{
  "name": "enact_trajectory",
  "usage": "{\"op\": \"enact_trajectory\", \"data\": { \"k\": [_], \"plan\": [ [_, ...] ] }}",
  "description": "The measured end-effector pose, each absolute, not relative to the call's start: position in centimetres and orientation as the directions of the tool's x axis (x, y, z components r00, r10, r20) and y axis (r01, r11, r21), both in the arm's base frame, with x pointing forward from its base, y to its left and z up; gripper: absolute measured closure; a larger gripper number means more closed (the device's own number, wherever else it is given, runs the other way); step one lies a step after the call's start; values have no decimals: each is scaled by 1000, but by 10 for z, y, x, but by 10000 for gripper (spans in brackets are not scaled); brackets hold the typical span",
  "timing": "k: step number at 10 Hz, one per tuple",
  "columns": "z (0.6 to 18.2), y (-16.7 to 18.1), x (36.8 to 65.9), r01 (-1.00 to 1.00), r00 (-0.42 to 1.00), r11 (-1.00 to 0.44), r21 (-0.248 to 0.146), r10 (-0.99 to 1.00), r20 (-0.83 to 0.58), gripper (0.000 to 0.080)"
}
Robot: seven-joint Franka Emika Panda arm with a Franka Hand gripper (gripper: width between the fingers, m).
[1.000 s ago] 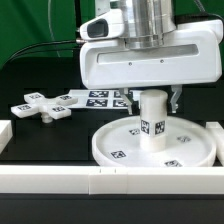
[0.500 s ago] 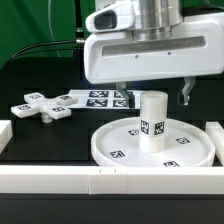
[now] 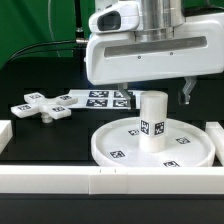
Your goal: Assemble round table
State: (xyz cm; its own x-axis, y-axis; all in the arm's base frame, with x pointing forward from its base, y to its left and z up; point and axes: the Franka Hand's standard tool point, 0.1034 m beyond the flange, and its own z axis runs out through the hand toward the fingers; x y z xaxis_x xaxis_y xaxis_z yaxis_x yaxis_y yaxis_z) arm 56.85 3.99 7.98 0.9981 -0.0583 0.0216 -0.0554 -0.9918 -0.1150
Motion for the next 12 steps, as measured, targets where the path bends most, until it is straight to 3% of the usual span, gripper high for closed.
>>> {"op": "enact_trajectory", "data": {
  "k": [2, 5, 8, 9, 11, 12],
  "plan": [
    [95, 28, 557, 115, 993, -987, -111, 111, 40, 150],
    [119, -5, 543, 102, 994, -987, -123, 98, 38, 150],
    [114, -8, 543, 136, 991, -983, -123, 133, 30, 150],
    [106, -28, 546, 185, 983, -976, -118, 182, 38, 150],
    [100, -68, 511, 135, 989, -989, -67, 130, 77, 150],
    [96, -88, 497, 98, 994, -993, -65, 94, 62, 150]
  ]
}}
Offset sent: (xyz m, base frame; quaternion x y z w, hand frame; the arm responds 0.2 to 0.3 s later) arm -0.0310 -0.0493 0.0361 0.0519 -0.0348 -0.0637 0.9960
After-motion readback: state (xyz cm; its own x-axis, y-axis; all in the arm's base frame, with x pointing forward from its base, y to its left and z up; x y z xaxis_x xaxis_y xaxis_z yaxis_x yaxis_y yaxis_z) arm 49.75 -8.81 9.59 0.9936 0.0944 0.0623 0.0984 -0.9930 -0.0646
